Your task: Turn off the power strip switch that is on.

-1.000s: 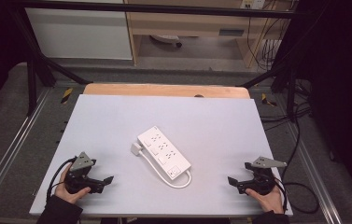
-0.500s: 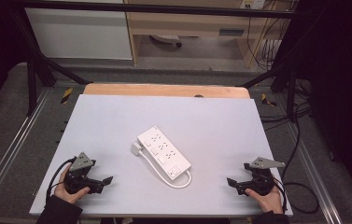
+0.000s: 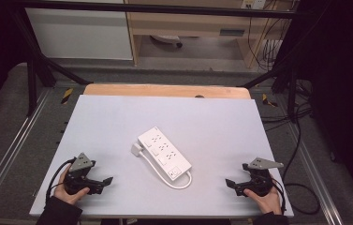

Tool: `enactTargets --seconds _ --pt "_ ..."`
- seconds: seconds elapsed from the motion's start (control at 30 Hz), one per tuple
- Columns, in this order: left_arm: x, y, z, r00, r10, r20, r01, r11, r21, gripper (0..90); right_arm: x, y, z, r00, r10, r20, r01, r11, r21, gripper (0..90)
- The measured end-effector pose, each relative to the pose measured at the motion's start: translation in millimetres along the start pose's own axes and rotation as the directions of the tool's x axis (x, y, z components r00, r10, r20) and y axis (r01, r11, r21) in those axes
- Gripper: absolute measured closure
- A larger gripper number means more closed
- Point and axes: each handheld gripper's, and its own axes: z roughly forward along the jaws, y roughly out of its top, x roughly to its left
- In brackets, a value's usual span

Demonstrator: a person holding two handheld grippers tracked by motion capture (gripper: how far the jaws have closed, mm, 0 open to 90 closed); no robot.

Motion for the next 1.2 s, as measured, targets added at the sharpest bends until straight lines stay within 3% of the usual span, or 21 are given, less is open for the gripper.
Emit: enactTargets --seconds 1.2 --pt "1.0 0.2 -1.0 0.9999 0.002 -0.014 -0.002 1.0000 -0.009 3.2 18.2 18.2 8.1 0.9991 -0.038 -0.020 0.038 0.999 -0.009 1.1"
